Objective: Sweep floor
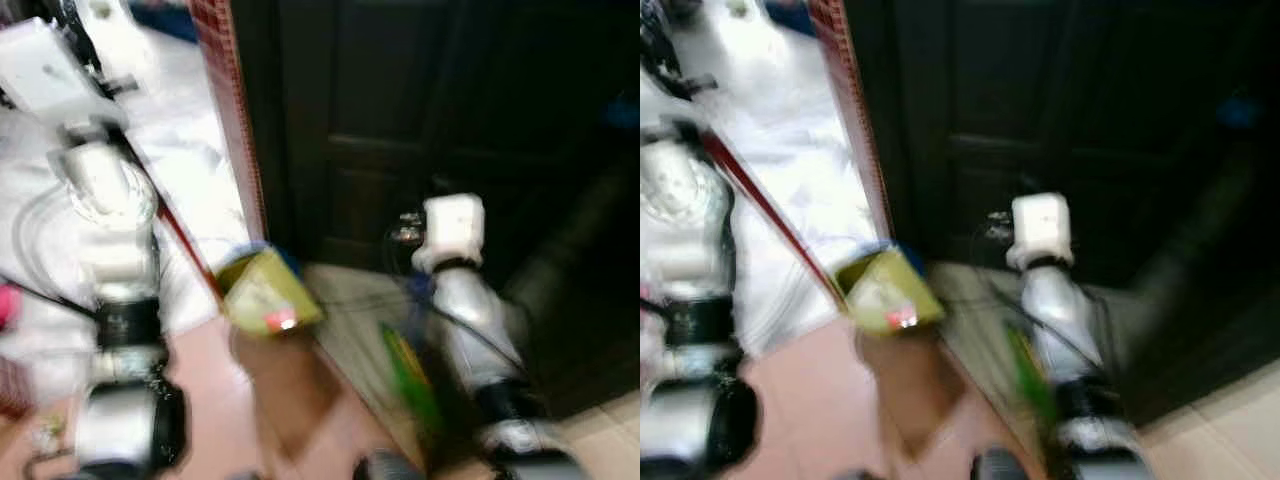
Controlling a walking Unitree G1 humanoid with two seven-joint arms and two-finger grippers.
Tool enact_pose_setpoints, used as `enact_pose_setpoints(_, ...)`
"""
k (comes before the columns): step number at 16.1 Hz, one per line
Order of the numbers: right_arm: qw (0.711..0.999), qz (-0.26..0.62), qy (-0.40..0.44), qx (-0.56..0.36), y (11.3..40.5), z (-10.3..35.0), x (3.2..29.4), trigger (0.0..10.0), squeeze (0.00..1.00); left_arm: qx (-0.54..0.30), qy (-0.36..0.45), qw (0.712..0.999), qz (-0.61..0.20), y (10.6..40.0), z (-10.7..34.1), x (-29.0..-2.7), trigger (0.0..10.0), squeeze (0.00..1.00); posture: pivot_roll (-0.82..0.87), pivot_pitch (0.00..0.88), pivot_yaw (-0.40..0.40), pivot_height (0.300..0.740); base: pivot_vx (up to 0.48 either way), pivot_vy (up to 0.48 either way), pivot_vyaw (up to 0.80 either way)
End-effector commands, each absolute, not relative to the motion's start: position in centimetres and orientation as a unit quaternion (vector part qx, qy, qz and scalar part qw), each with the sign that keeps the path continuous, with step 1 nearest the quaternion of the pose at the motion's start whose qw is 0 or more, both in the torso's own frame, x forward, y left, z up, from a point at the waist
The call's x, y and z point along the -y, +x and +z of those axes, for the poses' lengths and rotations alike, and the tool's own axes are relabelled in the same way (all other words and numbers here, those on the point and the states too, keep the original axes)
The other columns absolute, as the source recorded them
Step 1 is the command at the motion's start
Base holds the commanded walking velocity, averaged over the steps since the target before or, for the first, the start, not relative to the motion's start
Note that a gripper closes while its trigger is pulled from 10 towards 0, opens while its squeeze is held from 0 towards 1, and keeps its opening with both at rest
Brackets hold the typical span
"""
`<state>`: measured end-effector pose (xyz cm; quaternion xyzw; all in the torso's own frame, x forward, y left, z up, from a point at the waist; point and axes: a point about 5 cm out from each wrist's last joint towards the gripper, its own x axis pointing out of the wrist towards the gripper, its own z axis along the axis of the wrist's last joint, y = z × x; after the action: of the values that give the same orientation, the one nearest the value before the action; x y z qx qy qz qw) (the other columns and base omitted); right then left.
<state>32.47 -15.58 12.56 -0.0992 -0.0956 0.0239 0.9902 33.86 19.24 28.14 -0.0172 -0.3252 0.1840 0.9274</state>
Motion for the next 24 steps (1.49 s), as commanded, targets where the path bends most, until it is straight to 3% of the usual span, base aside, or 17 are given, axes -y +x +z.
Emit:
enact_pose_setpoints(1, 0.987, 0.036, -0.100, 0.124, 32.8, 13.9, 14.6, 10.0, 0.00, 0.371, -0.025, 0.905, 0.208, 33.1, 30.4, -20.1, 10.0, 0.00, 0.00, 0.000, 0.019, 0.740, 0.341, 0.337, 0.00)
enact_pose_setpoints(10, 0.985, 0.046, -0.103, 0.132, 32.6, 14.0, 14.2, 10.0, 0.00, 0.376, 0.000, 0.899, 0.225, 33.2, 30.6, -20.2, 10.0, 0.00, 0.00, 0.000, 0.022, 0.740, 0.030, 0.427, 0.31)
enact_pose_setpoints(24, 0.986, 0.042, -0.098, 0.131, 32.6, 13.9, 14.2, 10.0, 0.00, 0.388, -0.003, 0.909, 0.154, 33.7, 30.2, -15.8, 10.0, 0.00, -0.01, 0.000, 0.032, 0.740, 0.051, 0.000, 0.00)
